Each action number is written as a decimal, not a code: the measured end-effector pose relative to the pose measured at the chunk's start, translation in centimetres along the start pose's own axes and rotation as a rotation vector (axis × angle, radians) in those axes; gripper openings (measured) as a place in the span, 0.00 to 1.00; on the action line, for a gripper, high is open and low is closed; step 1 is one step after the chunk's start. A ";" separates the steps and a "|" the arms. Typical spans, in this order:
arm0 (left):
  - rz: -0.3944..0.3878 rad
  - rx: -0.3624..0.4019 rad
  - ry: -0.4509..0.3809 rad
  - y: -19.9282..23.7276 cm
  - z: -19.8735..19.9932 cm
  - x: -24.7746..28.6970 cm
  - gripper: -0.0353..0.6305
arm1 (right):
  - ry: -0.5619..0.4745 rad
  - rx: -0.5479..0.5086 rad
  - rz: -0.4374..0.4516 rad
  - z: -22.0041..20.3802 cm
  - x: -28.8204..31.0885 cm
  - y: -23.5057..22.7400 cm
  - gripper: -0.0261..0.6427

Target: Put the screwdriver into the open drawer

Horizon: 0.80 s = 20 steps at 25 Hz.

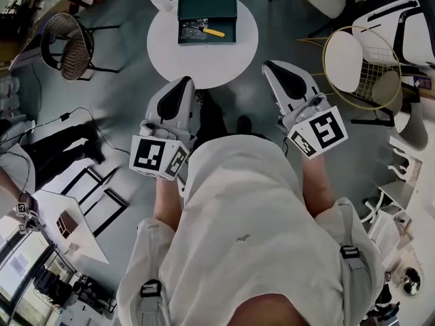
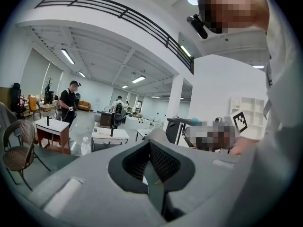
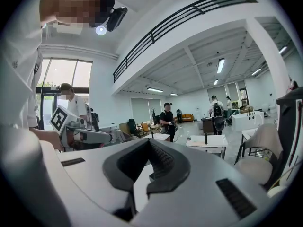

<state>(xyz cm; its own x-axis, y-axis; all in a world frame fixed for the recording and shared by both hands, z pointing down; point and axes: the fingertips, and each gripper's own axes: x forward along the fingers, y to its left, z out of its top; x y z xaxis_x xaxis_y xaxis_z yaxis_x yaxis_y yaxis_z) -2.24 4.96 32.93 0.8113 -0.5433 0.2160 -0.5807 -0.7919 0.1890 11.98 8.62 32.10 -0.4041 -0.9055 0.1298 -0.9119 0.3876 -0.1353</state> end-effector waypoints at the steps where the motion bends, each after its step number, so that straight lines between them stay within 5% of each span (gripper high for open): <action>1: 0.001 0.001 0.004 -1.0 -0.4 -0.3 0.07 | 0.002 0.002 0.003 -0.3 -1.1 0.2 0.05; 11: 0.041 -0.005 0.018 -8.7 -3.7 -3.6 0.07 | 0.002 0.007 0.055 -2.3 -8.8 2.4 0.05; 20: 0.096 0.015 -0.019 -10.4 -3.0 -6.8 0.07 | -0.051 -0.034 0.136 -0.7 -10.3 5.4 0.05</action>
<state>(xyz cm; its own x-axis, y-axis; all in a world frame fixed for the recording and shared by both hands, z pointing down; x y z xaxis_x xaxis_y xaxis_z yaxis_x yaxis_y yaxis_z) -1.86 17.72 32.36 0.7533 -0.6219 0.2137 -0.6546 -0.7402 0.1536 11.15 20.16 30.77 -0.5209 -0.8513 0.0621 -0.8511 0.5124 -0.1144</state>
